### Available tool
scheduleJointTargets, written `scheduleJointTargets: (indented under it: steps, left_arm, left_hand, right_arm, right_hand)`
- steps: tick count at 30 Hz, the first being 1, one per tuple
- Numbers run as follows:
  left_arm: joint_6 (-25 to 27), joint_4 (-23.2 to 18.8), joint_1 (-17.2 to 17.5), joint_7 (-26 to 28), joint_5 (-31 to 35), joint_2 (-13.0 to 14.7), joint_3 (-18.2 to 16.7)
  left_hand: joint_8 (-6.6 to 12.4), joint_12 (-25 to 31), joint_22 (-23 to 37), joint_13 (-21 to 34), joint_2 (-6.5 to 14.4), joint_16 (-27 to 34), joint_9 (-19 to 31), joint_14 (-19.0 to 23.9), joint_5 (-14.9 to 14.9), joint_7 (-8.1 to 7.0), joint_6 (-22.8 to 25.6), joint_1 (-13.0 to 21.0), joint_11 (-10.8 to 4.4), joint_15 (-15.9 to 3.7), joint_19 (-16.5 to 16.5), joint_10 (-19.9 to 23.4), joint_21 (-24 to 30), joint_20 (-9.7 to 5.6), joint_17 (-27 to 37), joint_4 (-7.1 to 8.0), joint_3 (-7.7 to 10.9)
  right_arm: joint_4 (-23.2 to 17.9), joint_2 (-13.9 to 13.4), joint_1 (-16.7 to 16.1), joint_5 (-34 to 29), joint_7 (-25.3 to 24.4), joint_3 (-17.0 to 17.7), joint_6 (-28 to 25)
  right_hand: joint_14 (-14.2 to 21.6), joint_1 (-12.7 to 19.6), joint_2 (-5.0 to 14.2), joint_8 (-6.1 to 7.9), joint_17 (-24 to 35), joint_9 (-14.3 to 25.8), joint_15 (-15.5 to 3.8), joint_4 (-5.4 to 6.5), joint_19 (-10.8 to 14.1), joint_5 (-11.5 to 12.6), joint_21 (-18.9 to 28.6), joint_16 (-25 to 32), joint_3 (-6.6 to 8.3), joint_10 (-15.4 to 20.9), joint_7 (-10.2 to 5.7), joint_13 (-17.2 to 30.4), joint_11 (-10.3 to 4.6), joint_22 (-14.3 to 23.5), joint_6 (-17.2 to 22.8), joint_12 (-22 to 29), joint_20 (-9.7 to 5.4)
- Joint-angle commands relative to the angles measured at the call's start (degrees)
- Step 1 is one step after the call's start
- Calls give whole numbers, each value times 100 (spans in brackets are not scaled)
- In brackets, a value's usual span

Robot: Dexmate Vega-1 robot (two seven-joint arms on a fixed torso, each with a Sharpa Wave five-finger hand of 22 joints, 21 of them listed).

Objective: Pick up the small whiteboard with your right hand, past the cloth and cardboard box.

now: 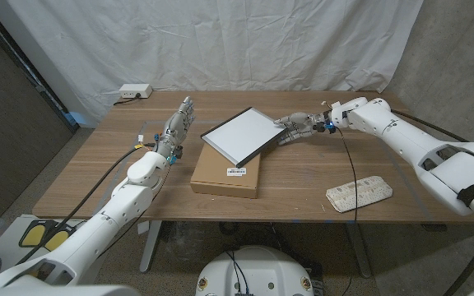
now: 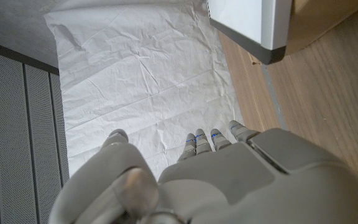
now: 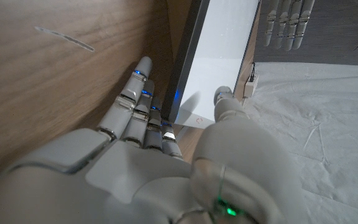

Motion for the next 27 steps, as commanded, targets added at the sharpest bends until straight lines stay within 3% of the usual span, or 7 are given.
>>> scheduleJointTargets:
  steps: [1, 8, 9, 12, 19, 27]
  left_arm:
    - [-37, 63, -19, -11, -12, -42, 7]
    - [-11, 63, -35, -9, -3, -45, 24]
    - [-5, 57, -34, 11, 7, -46, 25]
    - [-3, 62, -43, 12, 15, -50, 33]
    - [30, 113, -79, -11, -1, -72, 54]
    - [42, 134, -107, -47, -8, -82, 73]
  left_hand:
    - [8, -11, 29, 19, 11, 4, 8, 15, 20, -14, 32, 58, 3, -2, 11, 2, 17, 6, 15, 6, -23]
    - [7, -13, 29, 19, 14, 4, 8, 14, 19, -19, 32, 60, 5, -5, 14, -1, 18, 17, 15, 6, -28]
    - [7, -12, 29, 19, 15, 3, 8, 12, 19, -17, 31, 60, 7, -4, 13, 1, 18, 19, 15, 6, -29]
    - [7, -12, 29, 19, 16, 3, 8, 13, 18, -22, 31, 61, 6, -3, 11, 1, 17, 25, 15, 6, -32]
    - [7, -11, 29, 19, 20, 4, 8, 15, 17, -17, 35, 63, 0, -4, 11, 2, 17, 27, 15, 6, -40]
    - [7, -13, 29, 19, 25, 3, 8, 12, 16, -25, 35, 67, 6, -6, 12, -2, 17, 28, 15, 6, -49]
  right_arm:
    - [152, 96, 66, -145, 30, -84, 31]
    - [348, 169, 137, -220, 167, -156, 143]
    - [370, 177, 148, -233, 186, -166, 152]
    - [401, 189, 167, -254, 217, -181, 137]
    - [522, 238, 275, -374, 319, -284, 82]
    - [562, 265, 309, -433, 321, -306, 52]
  right_hand:
    - [-13, 90, 3, 25, 35, 18, -44, 37, 1, 41, -24, 32, 27, -122, 427, 17, 67, 27, -27, -39, -59]
    - [-11, 168, 24, 39, 108, 18, -42, 57, -7, 47, -54, 81, 32, -155, 415, 44, -43, 36, -57, -10, -152]
    - [10, 190, 29, 49, 143, 18, -62, 68, 27, 49, -49, 111, 28, -97, 414, 61, -109, 42, -56, 33, -193]
    - [56, 234, 42, 67, 231, 19, -79, 93, 95, 51, -36, 178, 14, 58, 405, 107, -94, 59, -62, 139, -299]
    - [198, 380, 71, 124, 433, 20, -113, 106, 154, 54, -18, 336, -11, 565, 425, 237, -147, 100, 2, 437, -394]
    - [525, 451, 70, 160, 545, 17, -221, 126, 348, 48, 76, 499, -42, 810, 435, 307, -220, 126, 105, 585, -485]
